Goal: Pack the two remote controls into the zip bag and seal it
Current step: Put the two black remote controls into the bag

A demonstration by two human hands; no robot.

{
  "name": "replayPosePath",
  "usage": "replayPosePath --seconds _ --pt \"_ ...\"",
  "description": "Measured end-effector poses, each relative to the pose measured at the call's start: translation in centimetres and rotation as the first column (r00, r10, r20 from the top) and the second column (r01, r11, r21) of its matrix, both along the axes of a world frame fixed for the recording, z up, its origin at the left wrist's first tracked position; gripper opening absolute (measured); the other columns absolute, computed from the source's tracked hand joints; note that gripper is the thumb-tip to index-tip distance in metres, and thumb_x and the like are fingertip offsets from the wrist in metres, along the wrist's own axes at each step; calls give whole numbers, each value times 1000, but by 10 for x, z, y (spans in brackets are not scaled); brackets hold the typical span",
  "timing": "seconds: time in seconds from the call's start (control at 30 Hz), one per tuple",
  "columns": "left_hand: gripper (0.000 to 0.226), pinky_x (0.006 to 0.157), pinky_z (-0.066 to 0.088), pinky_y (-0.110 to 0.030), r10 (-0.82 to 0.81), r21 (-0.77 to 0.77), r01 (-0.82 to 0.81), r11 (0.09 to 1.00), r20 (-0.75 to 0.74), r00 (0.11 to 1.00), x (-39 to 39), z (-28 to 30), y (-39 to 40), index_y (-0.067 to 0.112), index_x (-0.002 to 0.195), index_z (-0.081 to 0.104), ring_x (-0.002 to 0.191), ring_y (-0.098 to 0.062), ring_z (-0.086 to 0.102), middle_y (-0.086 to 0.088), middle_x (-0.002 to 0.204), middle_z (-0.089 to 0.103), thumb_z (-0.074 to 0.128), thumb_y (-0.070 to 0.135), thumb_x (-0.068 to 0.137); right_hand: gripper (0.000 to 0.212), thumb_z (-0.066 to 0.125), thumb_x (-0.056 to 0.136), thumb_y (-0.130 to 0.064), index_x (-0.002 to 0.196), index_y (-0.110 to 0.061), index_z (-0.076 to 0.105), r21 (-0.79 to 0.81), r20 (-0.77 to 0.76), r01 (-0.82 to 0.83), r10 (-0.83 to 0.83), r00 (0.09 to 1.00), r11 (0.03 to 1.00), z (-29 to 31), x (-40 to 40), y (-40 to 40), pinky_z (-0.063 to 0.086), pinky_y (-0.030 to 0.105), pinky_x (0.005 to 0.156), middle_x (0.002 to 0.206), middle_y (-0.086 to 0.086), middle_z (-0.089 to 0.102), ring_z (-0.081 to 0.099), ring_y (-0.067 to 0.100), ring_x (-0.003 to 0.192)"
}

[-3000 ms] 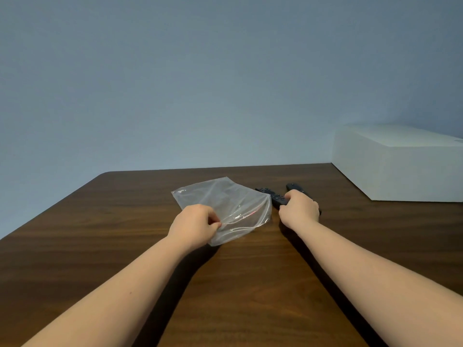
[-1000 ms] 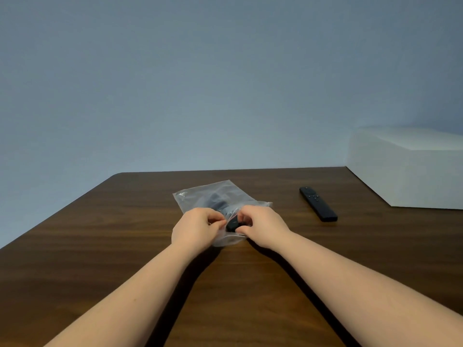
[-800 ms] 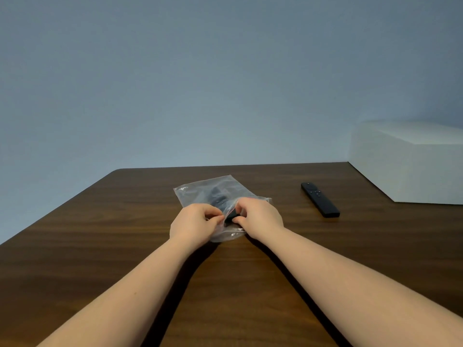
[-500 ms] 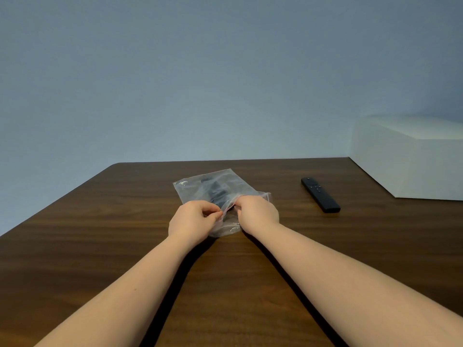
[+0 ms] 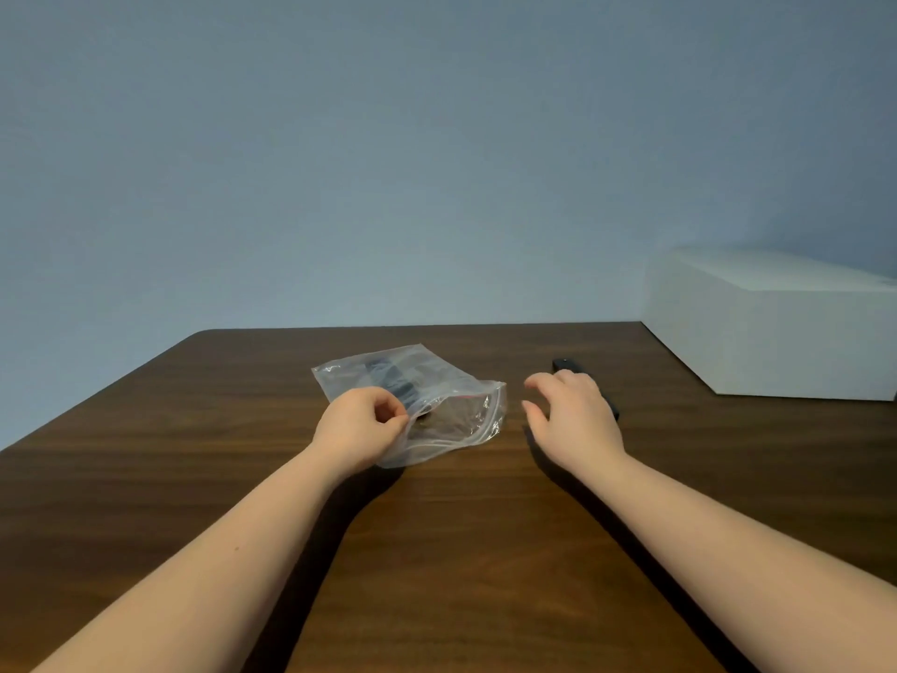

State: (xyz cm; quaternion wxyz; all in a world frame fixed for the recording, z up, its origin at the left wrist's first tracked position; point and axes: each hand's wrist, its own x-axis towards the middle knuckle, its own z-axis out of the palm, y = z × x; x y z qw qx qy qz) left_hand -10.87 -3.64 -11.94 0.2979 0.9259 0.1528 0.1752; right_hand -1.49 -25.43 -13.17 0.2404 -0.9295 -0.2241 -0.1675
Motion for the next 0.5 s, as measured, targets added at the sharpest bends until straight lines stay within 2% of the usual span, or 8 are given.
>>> replayPosePath --seconds 0.13,0.17,0.2,0.27,0.33,0.4,0.5 --pt "1 77 56 -43 -40 48 40 998 -11 999 -3 7 -3 20 81 58 80 -22 64 2 80 68 59 18 82 57 46 91 -51 142 -29 30 -248 -130 274 -312 941 929 -10 15 -22 25 52 111 152 16 29 19 38 141" --pt "4 74 55 -43 -47 73 47 996 -5 999 -4 8 -5 19 83 54 79 -23 64 1 80 68 58 18 82 58 43 92 -53 142 -29 29 -257 -183 297 -349 919 919 -11 19 -26 25 53 111 152 17 30 20 39 141" --pt "6 72 54 -44 -53 103 53 993 3 999 -4 8 -6 19 83 51 77 -24 63 0 79 66 57 17 82 55 41 92 -53 141 -29 31 -252 -217 309 -365 905 917 -13 23 -30 29 51 108 146 17 38 29 39 136" --pt "9 68 53 -43 -60 156 55 986 27 998 -4 8 -8 18 83 48 73 -26 61 -1 77 64 56 16 82 43 42 95 -46 130 -23 45 -212 -189 315 -355 916 925 -15 30 -34 44 45 95 124 13 59 50 34 117" --pt "8 69 53 -44 -62 173 51 984 56 997 -4 8 -10 17 82 49 74 -26 60 -1 77 64 57 14 82 30 47 95 -37 119 -19 56 -152 -133 310 -330 935 939 -14 31 -34 51 40 81 109 9 65 55 30 103" --pt "7 73 55 -44 -65 167 52 985 72 995 -3 8 -10 16 82 53 78 -26 61 -2 81 66 57 11 82 27 49 95 -29 118 -16 58 -73 -129 305 -312 941 949 -12 28 -31 51 38 77 109 9 65 55 29 103" --pt "10 76 56 -44 -63 174 47 984 90 994 -2 9 -10 16 81 57 80 -25 61 -2 81 66 57 6 81 33 49 96 -23 126 -10 55 122 -150 255 -236 960 959 -6 19 -27 49 39 89 124 11 61 54 30 114"
